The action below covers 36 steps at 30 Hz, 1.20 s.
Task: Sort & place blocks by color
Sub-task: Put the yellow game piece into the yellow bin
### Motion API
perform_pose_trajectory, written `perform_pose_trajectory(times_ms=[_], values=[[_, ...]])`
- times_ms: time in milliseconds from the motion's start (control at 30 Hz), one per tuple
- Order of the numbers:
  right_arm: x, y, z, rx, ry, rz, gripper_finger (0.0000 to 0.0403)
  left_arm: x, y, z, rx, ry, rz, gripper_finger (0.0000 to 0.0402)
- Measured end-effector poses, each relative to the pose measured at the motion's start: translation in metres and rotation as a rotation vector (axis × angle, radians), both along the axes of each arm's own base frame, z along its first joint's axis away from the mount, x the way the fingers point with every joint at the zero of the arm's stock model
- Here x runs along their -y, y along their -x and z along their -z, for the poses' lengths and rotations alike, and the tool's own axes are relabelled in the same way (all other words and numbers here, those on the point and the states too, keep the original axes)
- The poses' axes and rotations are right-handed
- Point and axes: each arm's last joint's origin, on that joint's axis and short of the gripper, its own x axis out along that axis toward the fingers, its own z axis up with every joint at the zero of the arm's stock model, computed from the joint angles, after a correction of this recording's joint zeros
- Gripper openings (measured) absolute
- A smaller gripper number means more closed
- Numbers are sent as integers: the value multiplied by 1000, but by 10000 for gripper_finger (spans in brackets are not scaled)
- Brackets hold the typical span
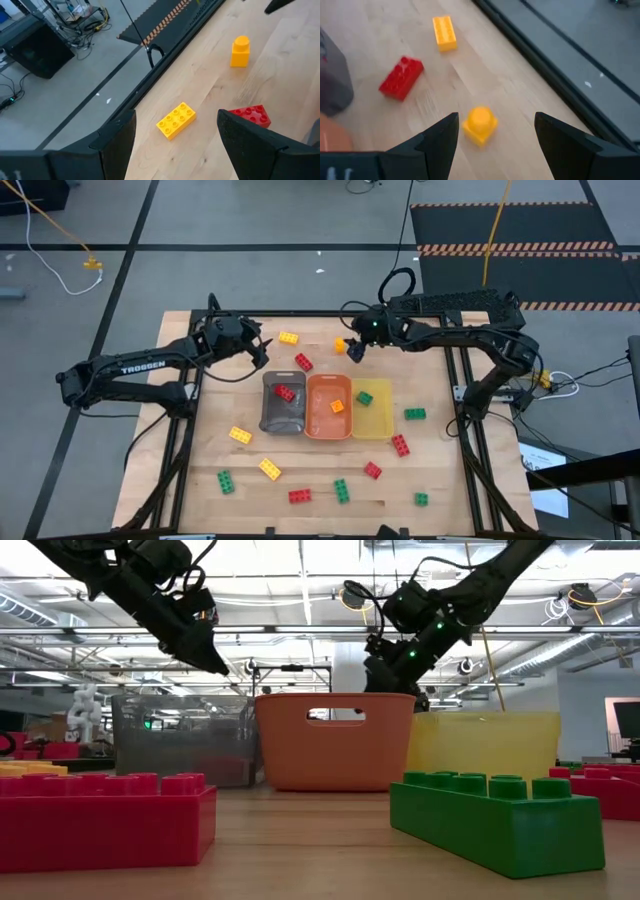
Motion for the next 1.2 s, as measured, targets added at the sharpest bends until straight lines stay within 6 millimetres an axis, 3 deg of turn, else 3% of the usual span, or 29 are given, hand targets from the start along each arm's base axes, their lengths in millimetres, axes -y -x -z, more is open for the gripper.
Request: perform_pose_trajectory(times_ms=[433, 967, 1200], values=[[8, -35, 23, -93, 46, -15, 251, 0, 0, 1, -9, 7, -1, 278], [8, -35, 36, -152, 8, 0, 249, 1, 1, 3, -30, 16, 0, 278], [10, -38, 44, -164, 27, -11, 212, 1, 2, 3, -34, 17, 1, 278]])
